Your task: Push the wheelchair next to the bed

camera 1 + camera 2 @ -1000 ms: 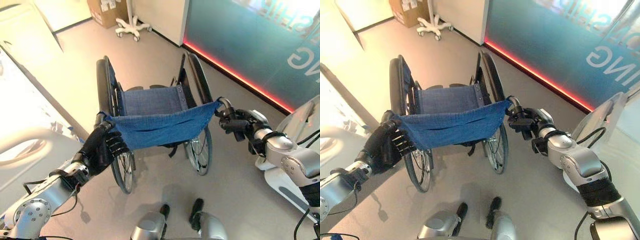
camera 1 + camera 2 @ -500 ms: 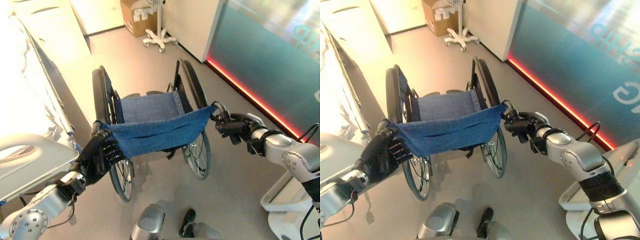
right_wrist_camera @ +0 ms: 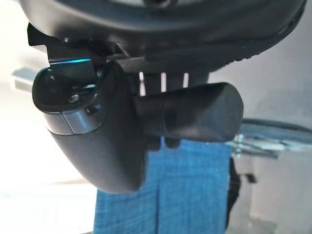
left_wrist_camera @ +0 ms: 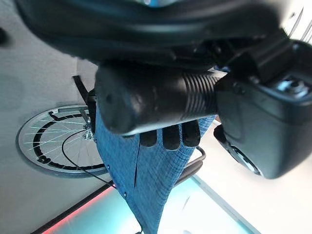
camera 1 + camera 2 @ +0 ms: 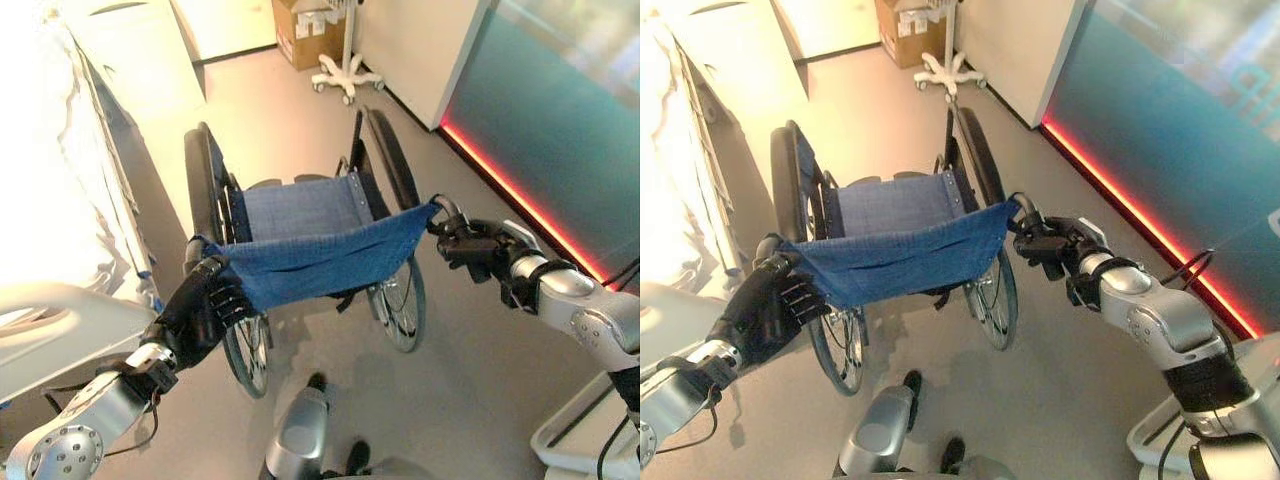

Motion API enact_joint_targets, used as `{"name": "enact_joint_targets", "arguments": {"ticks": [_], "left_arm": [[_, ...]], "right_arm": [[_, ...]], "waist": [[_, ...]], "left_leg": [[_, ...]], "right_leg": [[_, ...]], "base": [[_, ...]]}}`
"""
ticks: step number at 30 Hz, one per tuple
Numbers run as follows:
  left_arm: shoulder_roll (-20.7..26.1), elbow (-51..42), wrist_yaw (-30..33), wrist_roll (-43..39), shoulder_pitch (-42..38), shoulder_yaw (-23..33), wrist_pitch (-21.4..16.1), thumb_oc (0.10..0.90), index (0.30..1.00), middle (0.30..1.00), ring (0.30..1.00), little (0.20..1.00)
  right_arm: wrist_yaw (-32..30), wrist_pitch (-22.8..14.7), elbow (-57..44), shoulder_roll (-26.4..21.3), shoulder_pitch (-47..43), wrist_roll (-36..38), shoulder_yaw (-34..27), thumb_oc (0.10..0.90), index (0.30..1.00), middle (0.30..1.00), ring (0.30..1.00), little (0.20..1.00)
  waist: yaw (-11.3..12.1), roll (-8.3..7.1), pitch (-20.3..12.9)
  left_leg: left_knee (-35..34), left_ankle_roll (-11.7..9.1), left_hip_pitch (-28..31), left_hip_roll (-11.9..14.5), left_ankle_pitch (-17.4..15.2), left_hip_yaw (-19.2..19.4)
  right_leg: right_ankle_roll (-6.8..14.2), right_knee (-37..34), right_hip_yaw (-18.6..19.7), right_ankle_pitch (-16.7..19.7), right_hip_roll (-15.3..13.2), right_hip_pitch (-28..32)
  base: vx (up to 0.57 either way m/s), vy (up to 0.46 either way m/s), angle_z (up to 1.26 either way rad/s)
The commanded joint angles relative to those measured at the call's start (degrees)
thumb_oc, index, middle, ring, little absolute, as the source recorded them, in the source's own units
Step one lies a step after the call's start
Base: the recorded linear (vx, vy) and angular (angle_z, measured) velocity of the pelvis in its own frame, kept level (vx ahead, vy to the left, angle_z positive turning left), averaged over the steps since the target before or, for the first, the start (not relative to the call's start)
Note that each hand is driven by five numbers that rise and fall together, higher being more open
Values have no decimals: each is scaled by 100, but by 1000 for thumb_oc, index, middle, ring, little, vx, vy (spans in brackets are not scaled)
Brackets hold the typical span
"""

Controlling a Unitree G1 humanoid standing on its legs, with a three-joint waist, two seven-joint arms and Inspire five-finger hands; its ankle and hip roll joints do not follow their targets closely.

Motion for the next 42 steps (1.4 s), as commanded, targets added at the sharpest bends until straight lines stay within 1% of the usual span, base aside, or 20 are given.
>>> {"name": "enact_joint_targets", "arguments": {"ticks": [1,4,6,7,10,11,13,14,16,19,21,24,25,28,30,31,33,37,40,42], "left_arm": [[241,-70,-101,-42,-1125,371,-922,400,300,300,300,300],[529,102,-221,-74,-1443,361,-665,400,300,300,300,300],[677,153,-216,-224,-1540,385,-635,400,300,300,300,300],[726,181,-173,-326,-1581,391,-622,400,300,300,300,300],[788,208,-147,-408,-1576,380,-618,400,300,300,300,300],[812,196,-153,-465,-1536,396,-661,400,300,300,300,300],[766,203,-220,-438,-1487,427,-758,400,300,300,300,300],[692,211,-240,-386,-1486,427,-899,400,300,300,300,300],[614,135,-198,-350,-1464,434,-1026,400,300,300,300,300],[653,57,-183,-336,-1419,468,-1174,400,300,300,300,300],[698,58,-235,-309,-1364,522,-1227,400,300,300,300,300],[771,53,-246,-282,-1274,633,-1217,400,300,300,300,300],[771,22,-202,-252,-1241,735,-1133,400,300,300,300,300],[641,-14,-183,-246,-1121,828,-1086,400,300,300,300,300],[562,-58,-107,-349,-1002,939,-1070,400,300,300,300,300],[467,-119,-84,-350,-950,962,-1075,400,300,300,300,300],[289,-240,-168,-377,-765,1076,-1076,400,300,300,300,300],[84,-230,-211,-180,-787,997,-1039,400,300,300,300,300],[31,-240,-121,-59,-797,972,-1051,400,300,300,300,300],[50,-221,-99,-51,-810,996,-1053,400,300,300,300,300]], "right_arm": [[746,-495,-741,191,341,53,331,400,300,300,300,300],[646,-545,-647,228,349,192,281,400,300,300,300,300],[636,-595,-641,210,357,240,281,400,300,300,300,300],[631,-594,-636,237,340,238,307,400,300,300,300,300],[667,-605,-608,301,366,68,315,400,300,300,300,300],[646,-588,-643,295,388,-8,278,400,300,300,300,300],[676,-620,-600,293,358,-79,221,400,300,300,300,300],[689,-701,-525,292,236,-164,234,400,300,300,300,300],[630,-753,-500,212,101,-115,253,400,300,300,300,300],[317,-688,-588,59,-188,222,344,400,300,300,300,300],[247,-622,-659,36,-247,339,303,400,300,300,300,300],[296,-522,-738,-6,-295,498,167,400,300,300,300,300],[354,-457,-723,-51,-397,626,121,400,300,300,300,300],[439,-362,-626,-207,-635,837,181,400,300,300,300,300],[570,-253,-523,-376,-908,948,369,400,300,300,300,300],[600,-233,-487,-424,-1003,903,501,400,300,300,300,300],[728,-230,-490,-567,-1102,720,684,400,300,300,300,300],[869,-268,-281,-461,-1338,536,846,400,300,300,300,300],[807,-184,-299,-328,-1547,515,1033,400,300,300,300,300],[775,-154,-239,-207,-1636,471,1100,400,300,300,300,300]], "waist": [[-419,-54,-657],[-370,-171,-798],[-395,-163,-840],[-440,-145,-852],[-497,-115,-846],[-492,-118,-822],[-484,-115,-741],[-474,-105,-636],[-539,-107,-527],[-708,-154,-454],[-767,-199,-436],[-798,-286,-443],[-776,-342,-489],[-731,-414,-602],[-740,-458,-711],[-730,-462,-740],[-688,-516,-734],[-573,-535,-603],[-376,-501,-506],[-287,-467,-519]], "left_leg": [[-537,138,-212,-244,1281,75],[-406,474,37,-540,976,-118],[-340,548,160,-606,847,-153],[-303,588,262,-642,754,-123],[-244,620,325,-707,684,-95],[-149,589,314,-757,647,-131],[4,521,314,-744,564,-179],[175,441,344,-727,487,-266],[321,402,497,-757,309,-429],[332,434,903,-746,-161,-632],[367,421,1118,-679,-431,-752],[479,352,1416,-469,-760,-949],[552,303,1518,-303,-757,-961],[801,210,1537,-148,-578,-1039],[1208,14,1615,89,9,-1032],[1633,-38,1504,132,457,-1027],[3085,-29,976,-31,982,-994],[4316,119,104,-449,913,-942],[3499,291,-72,-744,633,-856],[2625,262,-50,-672,757,-709]], "right_leg": [[438,752,-954,317,22,262],[1029,2739,-1105,1389,-208,-303],[1153,3229,-1107,1717,-256,-577],[1102,3247,-1136,1713,-342,-775],[952,2758,-1242,1418,-382,-901],[827,2114,-1327,1235,-405,-922],[696,1559,-1459,1061,-513,-906],[583,858,-1507,985,-629,-947],[623,232,-1361,1249,-782,-1099],[981,-437,-863,2108,-1247,-1641],[1109,-765,-665,2426,-1467,-1830],[1207,-800,-578,2587,-1606,-1925],[1266,-726,-673,2440,-1566,-1854],[1229,-467,-866,2279,-1414,-1766],[951,-223,-1004,2068,-1149,-1735],[776,-240,-1139,2010,-1043,-1634],[408,-262,-1146,1811,-828,-1410],[164,-121,-1104,1618,-601,-1219],[195,-114,-1075,1508,-342,-981],[181,-133,-1146,1391,-177,-851]], "base": [[417,115,-2],[435,179,-27],[337,156,-14],[316,136,7],[262,48,35],[269,-39,35],[218,-78,11],[206,-133,-6],[220,-149,-6],[301,-240,21],[377,-287,17],[509,-383,29],[344,-274,19],[442,-325,41],[381,-254,26],[331,-251,-4],[367,-310,0],[259,-205,4],[354,-140,0],[334,-109,24]]}}
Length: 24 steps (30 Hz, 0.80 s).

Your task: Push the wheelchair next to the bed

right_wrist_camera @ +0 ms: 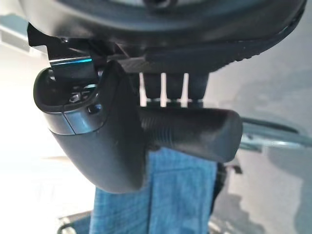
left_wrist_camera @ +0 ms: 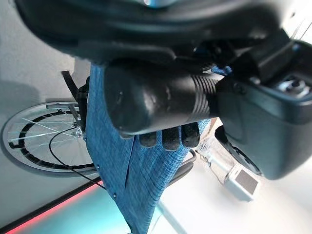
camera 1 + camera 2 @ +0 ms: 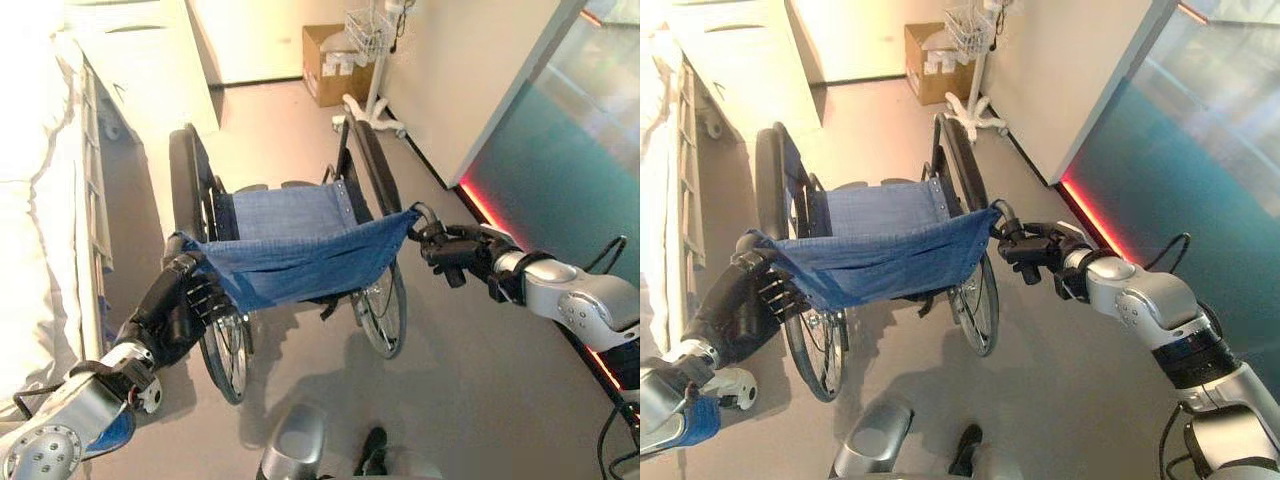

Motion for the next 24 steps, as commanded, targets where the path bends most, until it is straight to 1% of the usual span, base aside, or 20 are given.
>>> {"name": "enact_joint_targets", "arguments": {"ticks": [1,2,3,4,7,8,9,10,11,13,14,15,16,17,18,20,21,22,23,24], "left_arm": [[16,-574,7,-176,-848,581,-1079,400,300,300,300,300],[4,-538,-54,-128,-848,547,-1101,400,300,300,300,300],[4,-533,-61,-124,-848,548,-1103,400,300,300,300,300],[-36,-464,-205,34,-845,428,-1182,400,300,300,300,300],[-93,-420,-345,194,-872,260,-1280,400,300,300,300,300],[-119,-407,-405,250,-891,215,-1313,400,300,300,300,300],[-128,-399,-453,281,-922,192,-1309,400,300,300,300,300],[-79,-398,-429,280,-960,181,-1290,400,300,300,300,300],[-65,-391,-370,278,-983,178,-1272,400,300,300,300,300],[-11,-352,-274,304,-1017,207,-1215,400,300,300,300,300],[45,-244,-301,306,-1049,288,-1170,400,300,300,300,300],[59,-225,-321,306,-1054,294,-1160,400,300,300,300,300],[140,-130,-373,282,-1081,336,-1151,400,300,300,300,300],[225,-19,-443,271,-1124,350,-1103,400,300,300,300,300],[229,-10,-448,267,-1129,350,-1101,400,300,300,300,300],[326,64,-400,199,-1191,273,-1120,400,300,300,300,300],[397,99,-394,101,-1247,221,-1159,400,300,300,300,300],[497,120,-394,-37,-1321,163,-1209,400,300,300,300,300],[638,96,-394,-218,-1412,122,-1289,400,300,300,300,300],[710,84,-366,-301,-1487,72,-1347,400,300,300,300,300]], "right_arm": [[438,-331,-748,4,-744,-11,247,400,300,300,300,300],[414,-366,-654,89,-778,-65,286,400,300,300,300,300],[420,-370,-645,92,-785,-69,292,400,300,300,300,300],[330,-510,-416,350,-817,-193,394,400,300,300,300,300],[217,-637,-344,632,-657,-425,459,400,300,300,300,300],[217,-680,-354,694,-555,-532,441,400,300,300,300,300],[222,-723,-352,764,-446,-653,409,400,300,300,300,300],[357,-785,-277,902,-351,-837,370,400,300,300,300,300],[412,-785,-231,964,-362,-874,370,400,300,300,300,300],[574,-852,-60,1051,-450,-960,414,400,300,300,300,300],[746,-917,31,1071,-546,-1022,429,400,300,300,300,300],[720,-934,37,1071,-561,-989,432,400,300,300,300,300],[771,-988,47,1080,-624,-984,458,400,300,300,300,300],[755,-1105,41,1111,-726,-963,551,400,300,300,300,300],[745,-1111,42,1115,-740,-960,564,400,300,300,300,300],[643,-1166,-45,1152,-777,-957,639,400,300,300,300,300],[594,-1177,-97,1108,-745,-960,636,400,300,300,300,300],[558,-1170,-156,1020,-677,-993,597,400,300,300,300,300],[557,-1208,-224,855,-552,-1025,481,400,300,300,300,300],[555,-1249,-254,781,-479,-1047,412,400,300,300,300,300]], "waist": [[-185,-6,-338],[-124,30,-342],[-122,21,-331],[47,155,-344],[104,182,-379],[107,189,-417],[105,179,-460],[136,112,-581],[184,55,-622],[305,-76,-672],[377,-157,-710],[388,-162,-719],[434,-209,-699],[461,-246,-663],[467,-224,-688],[348,-209,-658],[291,-133,-688],[187,-60,-668],[98,95,-643],[26,167,-599]], "left_leg": [[-1676,364,191,-8,903,503],[-2017,334,123,12,985,590],[-2043,335,148,1,992,597],[-3118,239,-61,20,1294,1102],[-3823,251,-102,4,1259,1915],[-3943,301,-85,17,1267,2230],[-4002,401,-54,-21,1138,2489],[-4192,650,124,-210,794,2524],[-4182,753,169,-338,675,2387],[-4126,980,219,-520,474,2216],[-4150,1148,264,-492,481,2272],[-4165,1158,269,-489,481,2241],[-4199,1176,326,-522,476,2053],[-4143,1166,358,-529,494,1747],[-4137,1155,334,-487,510,1733],[-4078,1074,337,-519,569,1382],[-4020,1005,282,-492,641,1191],[-3884,933,263,-496,654,977],[-3773,829,264,-385,628,693],[-3738,783,337,-335,558,488]], "right_leg": [[-131,-658,-454,453,788,753],[-153,-672,-531,383,875,817],[-150,-672,-526,376,863,829],[-215,-640,-760,76,1195,1127],[-229,-574,-1068,-262,1386,1458],[-250,-548,-1232,-343,1434,1528],[-273,-487,-1366,-439,1477,1586],[-209,-292,-1426,-651,1486,1629],[-131,-155,-1412,-609,1452,1651],[126,485,-1449,-226,1377,1617],[439,1230,-1523,410,1412,1378],[510,1407,-1516,521,1423,1334],[874,2024,-1473,1039,1444,1127],[1138,2617,-1145,1630,1561,812],[1133,2609,-1102,1697,1599,767],[1028,2443,-704,1452,1358,531],[857,2076,-580,1204,1204,495],[655,1557,-548,783,907,477],[484,712,-504,490,570,312],[470,300,-455,519,364,209]], "base": [[315,-104,19],[218,-73,18],[378,-121,16],[362,-116,8],[474,-115,5],[317,-66,65],[537,-48,51],[516,-25,28],[532,-7,21],[384,-34,6],[294,-48,-9],[329,-79,10],[292,-136,38],[271,-143,45],[232,-169,55],[211,-121,61],[235,-148,67],[221,-232,78],[206,-279,83],[143,-268,72]]}}
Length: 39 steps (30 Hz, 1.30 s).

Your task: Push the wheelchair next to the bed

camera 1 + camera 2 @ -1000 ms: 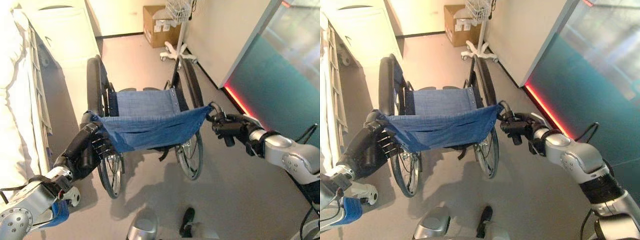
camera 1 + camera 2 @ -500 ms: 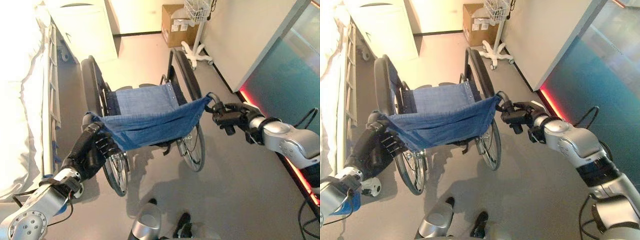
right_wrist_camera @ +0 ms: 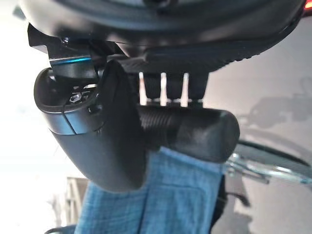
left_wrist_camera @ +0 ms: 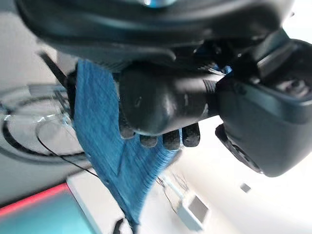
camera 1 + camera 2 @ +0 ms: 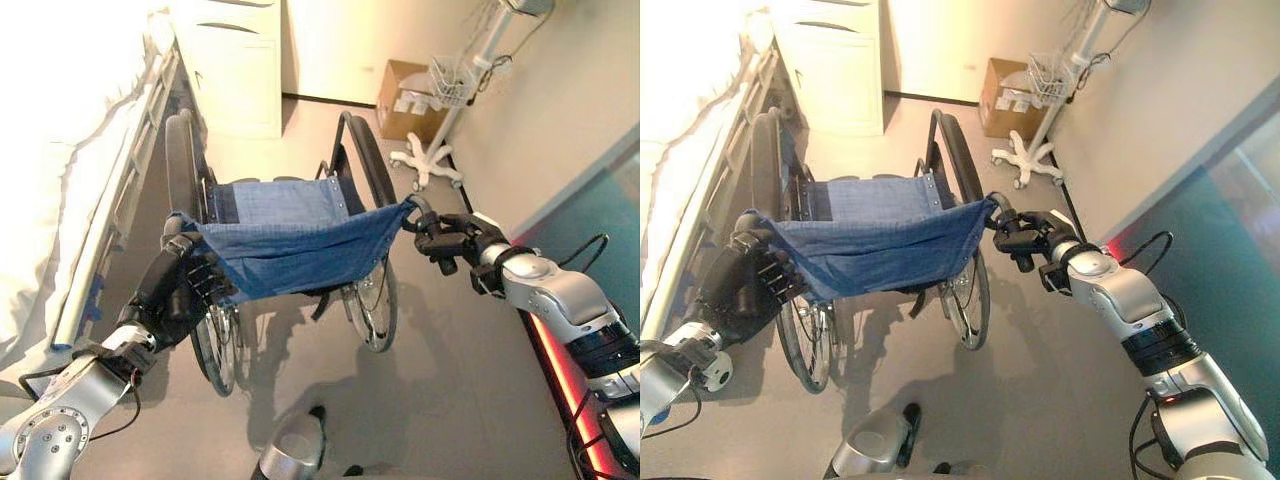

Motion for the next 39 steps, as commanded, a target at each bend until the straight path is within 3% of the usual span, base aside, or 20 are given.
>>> {"name": "enact_joint_targets", "arguments": {"ticks": [1,3,4,6,8,9,13,15,17,19,22,25,27,29,30,31,36,37,38,39], "left_arm": [[411,-257,-145,-373,-920,121,-1178,400,300,300,300,300],[543,-315,-92,-453,-1053,23,-1251,400,300,300,300,300],[631,-376,-7,-401,-1194,-123,-1255,400,300,300,300,300],[589,-427,27,-273,-1192,-125,-1203,400,300,300,300,300],[344,-559,-16,-170,-1005,-76,-1064,400,300,300,300,300],[329,-568,-22,-175,-986,-71,-1047,400,300,300,300,300],[185,-528,7,-105,-888,-72,-854,400,300,300,300,300],[121,-331,75,-101,-969,-139,-930,400,300,300,300,300],[99,-175,178,-104,-1088,-152,-996,400,300,300,300,300],[89,-72,226,-120,-1169,-156,-1018,400,300,300,300,300],[146,162,154,-52,-1259,-68,-1024,400,300,300,300,300],[176,421,56,13,-1457,-124,-966,400,300,300,300,300],[122,510,12,139,-1598,-337,-984,400,300,300,300,300],[58,435,-26,257,-1601,-397,-961,400,300,300,300,300],[45,410,-45,290,-1593,-413,-964,400,300,300,300,300],[49,410,-102,308,-1608,-382,-929,400,300,300,300,300],[247,559,-269,203,-1834,-479,-897,400,300,300,300,300],[333,603,-297,183,-1988,-530,-762,400,300,300,300,300],[436,718,-371,216,-2196,-602,-602,400,300,300,300,300],[445,734,-388,224,-2216,-613,-594,400,300,300,300,300]], "right_arm": [[493,-690,-883,1,-123,190,247,400,300,300,300,300],[404,-758,-909,-104,-108,268,167,400,300,300,300,300],[183,-597,-1106,-222,-178,594,77,400,300,300,300,300],[55,-404,-1275,-239,-219,789,27,400,300,300,300,300],[83,-150,-1392,-432,-253,1062,-46,400,300,300,300,300],[85,-137,-1391,-458,-258,1084,-46,400,300,300,300,300],[274,-95,-1232,-863,-439,1392,51,400,300,300,300,300],[395,-97,-1088,-842,-533,1315,170,400,300,300,300,300],[469,-57,-1142,-771,-434,1137,166,400,300,300,300,300],[510,-41,-1202,-716,-340,1008,157,400,300,300,300,300],[489,8,-1256,-567,-307,873,178,400,300,300,300,300],[360,97,-1222,-428,-400,884,275,400,300,300,300,300],[216,107,-1250,-354,-296,872,334,400,300,300,300,300],[236,92,-1347,-366,-52,783,236,400,300,300,300,300],[247,80,-1380,-383,37,757,200,400,300,300,300,300],[327,42,-1360,-408,136,726,132,400,300,300,300,300],[300,4,-1358,-309,454,652,-33,400,300,300,300,300],[182,24,-1379,-308,547,783,-100,400,300,300,300,300],[83,5,-1397,-301,668,905,-188,400,300,300,300,300],[75,2,-1402,-304,684,917,-203,400,300,300,300,300]], "waist": [[-172,299,-202],[-311,372,-107],[-450,299,-17],[-482,225,0],[-498,56,-137],[-502,49,-152],[-584,-55,-378],[-699,3,-363],[-776,44,-259],[-819,102,-225],[-780,252,-213],[-746,413,-232],[-716,596,-244],[-732,683,-234],[-747,697,-237],[-775,662,-260],[-729,620,-314],[-737,572,-334],[-770,517,-361],[-767,508,-364]], "left_leg": [[276,-648,-619,-168,185,-523],[179,-696,-376,-28,-12,-827],[99,-771,-75,202,-320,-1131],[33,-840,122,381,-424,-1217],[-34,-967,307,590,-450,-1276],[-36,-985,319,608,-446,-1275],[372,-1237,293,925,-102,-1039],[1415,-1319,-73,1031,416,-672],[2235,-1267,-463,989,449,-360],[2299,-1242,-567,980,412,-204],[1420,-1245,-531,898,436,-92],[278,-1426,-526,1099,859,132],[-774,-1674,-627,1353,1625,258],[-1176,-1746,-741,1462,1879,357],[-1153,-1727,-753,1464,1863,412],[-1112,-1605,-692,1379,1492,517],[-352,-1425,-877,1109,1001,413],[-151,-1316,-862,1018,848,450],[-138,-1177,-737,848,721,455],[-147,-1164,-725,829,715,462]], "right_leg": [[122,-2192,109,1880,-247,220],[192,-2709,283,2197,-572,-125],[398,-3107,546,2823,-955,-480],[467,-3087,556,2858,-918,-517],[515,-3206,438,2609,-730,-294],[507,-3220,417,2593,-716,-268],[224,-3286,193,2277,-557,17],[-62,-3223,48,2081,-436,157],[-242,-3143,-120,1999,-393,259],[-299,-3116,-194,1957,-338,329],[-305,-3050,-253,1790,-156,483],[-339,-3048,-416,1591,24,717],[-392,-3129,-490,1380,230,1104],[-409,-3122,-471,1230,280,1344],[-408,-3092,-464,1166,260,1398],[-349,-3022,-434,1112,160,1412],[-220,-2553,-483,879,-125,1500],[-112,-2328,-536,898,-263,1497],[106,-1875,-569,1180,-473,1356],[127,-1831,-564,1193,-496,1336]], "base": [[101,-229,61],[211,-432,91],[323,-552,100],[336,-418,98],[412,-358,83],[383,-291,75],[276,-153,79],[172,-103,46],[150,-113,35],[200,-36,26],[262,41,18],[310,97,16],[458,183,31],[381,203,11],[326,253,-2],[271,242,-3],[301,236,-23],[370,308,-8],[355,303,-6],[306,296,1]]}}
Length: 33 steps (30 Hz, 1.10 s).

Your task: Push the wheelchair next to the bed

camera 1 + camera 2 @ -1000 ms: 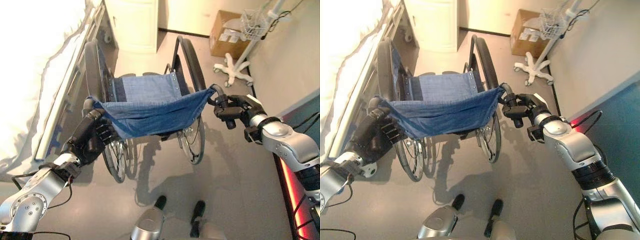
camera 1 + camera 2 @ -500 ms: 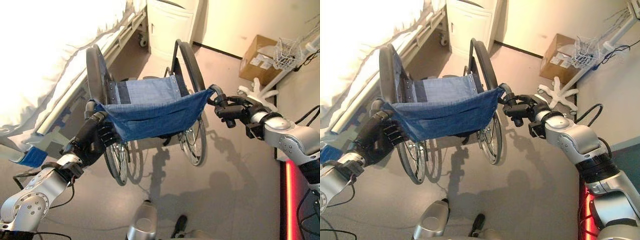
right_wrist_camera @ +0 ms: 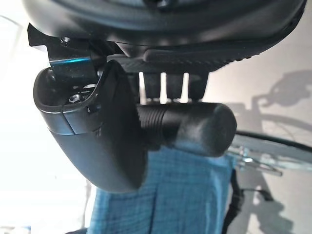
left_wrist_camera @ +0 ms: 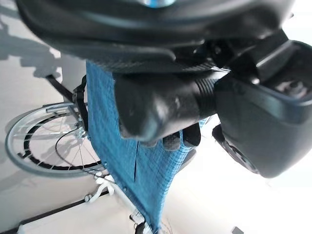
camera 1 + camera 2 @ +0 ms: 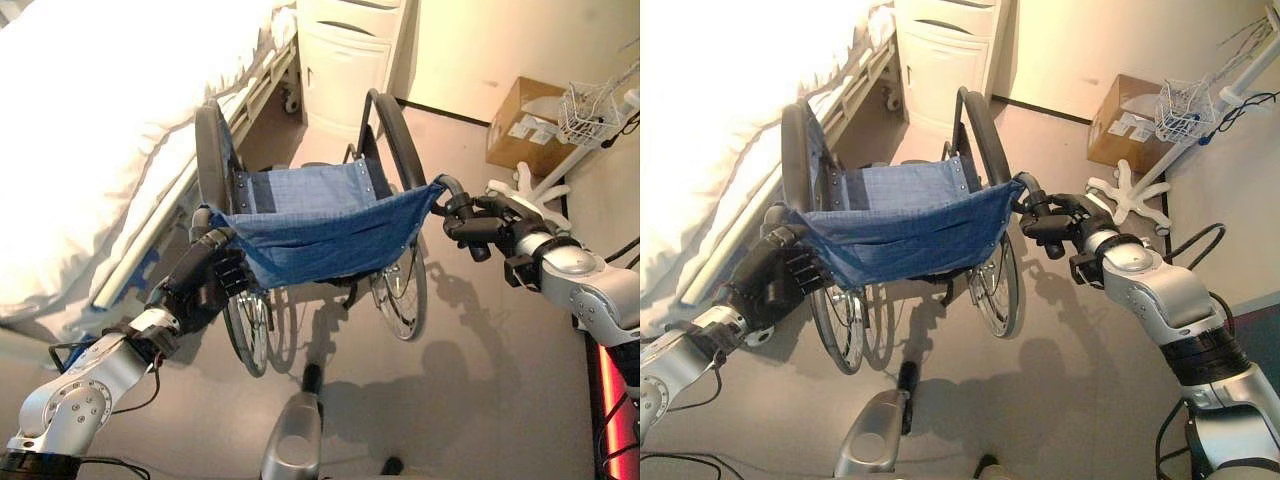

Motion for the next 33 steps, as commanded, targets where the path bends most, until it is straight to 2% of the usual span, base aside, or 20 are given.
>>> {"name": "enact_joint_targets", "arguments": {"ticks": [1,4,5,8,10,12,15,18,24,33], "left_arm": [[351,121,-303,51,-1044,333,-467,400,300,300,300,300],[476,159,-259,-19,-1200,284,-400,400,300,300,300,300],[500,185,-215,-46,-1250,259,-406,400,300,300,300,300],[552,168,-52,-146,-1343,164,-499,400,300,300,300,300],[535,160,67,-181,-1399,127,-629,400,300,300,300,300],[485,140,131,-225,-1415,80,-794,400,300,300,300,300],[409,117,240,-262,-1569,-102,-1010,400,300,300,300,300],[337,13,338,-149,-1616,-196,-932,400,300,300,300,300],[488,-60,465,-260,-1517,-65,-977,400,300,300,300,300],[493,-308,571,-218,-1195,196,-959,400,300,300,300,300]], "right_arm": [[344,-322,-773,304,433,556,428,400,300,300,300,300],[478,-342,-912,303,702,586,239,400,300,300,300,300],[535,-346,-961,305,738,565,238,400,300,300,300,300],[697,-314,-1142,268,886,466,145,400,300,300,300,300],[793,-295,-1166,263,853,366,161,400,300,300,300,300],[770,-306,-1152,206,749,349,222,400,300,300,300,300],[663,-422,-1036,82,589,455,277,400,300,300,300,300],[689,-442,-965,69,637,538,178,400,300,300,300,300],[734,-383,-904,-26,539,721,179,400,300,300,300,300],[516,-352,-902,104,451,825,293,400,300,300,300,300]], "waist": [[-162,78,-718],[-210,71,-796],[-248,84,-796],[-346,123,-745],[-388,129,-663],[-438,122,-584],[-627,97,-420],[-703,31,-395],[-667,-21,-444],[-619,7,-419]], "left_leg": [[-751,14,280,-110,537,-144],[-828,142,489,-255,368,17],[-835,163,551,-267,313,70],[-734,142,550,-269,239,100],[-595,60,535,-271,205,63],[-520,27,498,-304,175,17],[-496,26,450,-374,116,-111],[-506,51,545,-431,41,-191],[-669,35,766,-459,-16,-266],[-831,42,927,-404,-38,-273]], "right_leg": [[514,1390,-278,436,220,-160],[571,1865,-369,794,0,-335],[556,1840,-367,790,-12,-433],[438,1378,-391,484,166,-565],[317,735,-408,436,216,-614],[281,306,-236,583,228,-713],[319,-220,271,1027,288,-984],[329,-365,417,1126,348,-989],[370,-740,402,1309,331,-917],[376,-830,369,1362,333,-950]], "base": [[149,158,9],[209,227,12],[141,149,6],[108,70,-7],[103,34,-6],[27,12,6],[2,-33,30],[118,-51,20],[111,-40,18],[38,-33,0]]}}
